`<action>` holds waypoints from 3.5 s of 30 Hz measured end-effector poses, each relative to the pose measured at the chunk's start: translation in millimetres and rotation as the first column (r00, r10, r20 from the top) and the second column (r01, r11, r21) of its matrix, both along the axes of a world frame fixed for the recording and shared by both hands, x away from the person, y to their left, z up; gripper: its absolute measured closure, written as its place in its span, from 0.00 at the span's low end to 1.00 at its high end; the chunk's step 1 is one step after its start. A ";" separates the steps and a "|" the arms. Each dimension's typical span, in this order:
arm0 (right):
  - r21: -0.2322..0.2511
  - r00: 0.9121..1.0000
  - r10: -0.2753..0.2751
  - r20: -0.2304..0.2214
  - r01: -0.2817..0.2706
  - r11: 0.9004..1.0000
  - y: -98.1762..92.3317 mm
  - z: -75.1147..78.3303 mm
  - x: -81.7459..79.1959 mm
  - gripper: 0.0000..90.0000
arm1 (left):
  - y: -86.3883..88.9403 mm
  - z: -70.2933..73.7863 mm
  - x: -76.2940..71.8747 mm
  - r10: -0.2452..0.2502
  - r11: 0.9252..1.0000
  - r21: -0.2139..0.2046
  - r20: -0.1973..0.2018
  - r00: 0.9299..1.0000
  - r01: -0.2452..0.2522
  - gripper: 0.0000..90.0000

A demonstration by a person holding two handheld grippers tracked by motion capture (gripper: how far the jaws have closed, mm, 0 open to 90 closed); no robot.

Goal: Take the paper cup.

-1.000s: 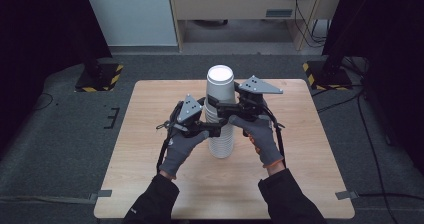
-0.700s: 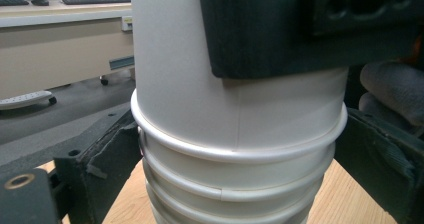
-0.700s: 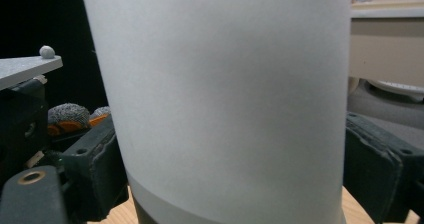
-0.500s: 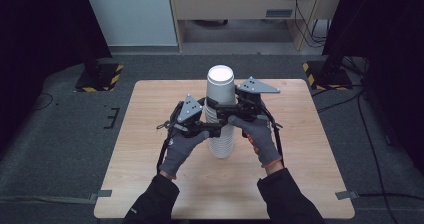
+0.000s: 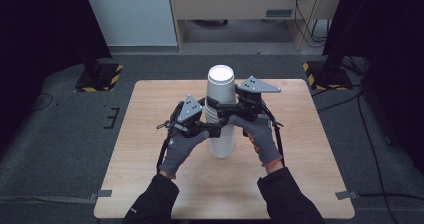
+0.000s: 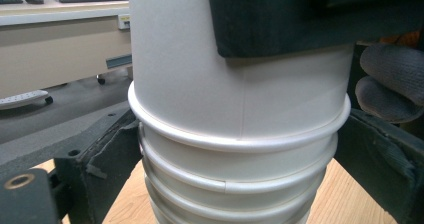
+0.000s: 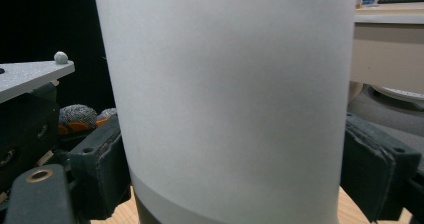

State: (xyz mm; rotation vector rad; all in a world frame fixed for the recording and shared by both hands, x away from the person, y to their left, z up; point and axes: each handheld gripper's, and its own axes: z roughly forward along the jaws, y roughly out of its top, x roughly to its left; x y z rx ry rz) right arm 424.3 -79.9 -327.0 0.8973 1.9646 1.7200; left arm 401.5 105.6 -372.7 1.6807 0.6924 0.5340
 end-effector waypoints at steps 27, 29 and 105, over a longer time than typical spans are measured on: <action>0.088 0.999 0.006 0.047 -0.011 0.996 -6.1 24.4 -5.1 0.16 | 2.8 1.0 -3.5 -0.007 1.000 -0.002 0.015 1.000 0.007 0.08; 0.096 0.999 0.004 0.051 -0.009 0.995 -6.3 26.4 -5.5 0.16 | 2.8 1.3 -4.1 -0.006 1.000 -0.004 0.016 1.000 0.006 0.08; 0.301 0.950 -0.297 -0.094 0.312 0.901 -137.3 -43.7 -61.6 0.16 | 76.0 -49.9 -50.1 0.136 0.991 0.020 -0.028 0.990 -0.136 0.16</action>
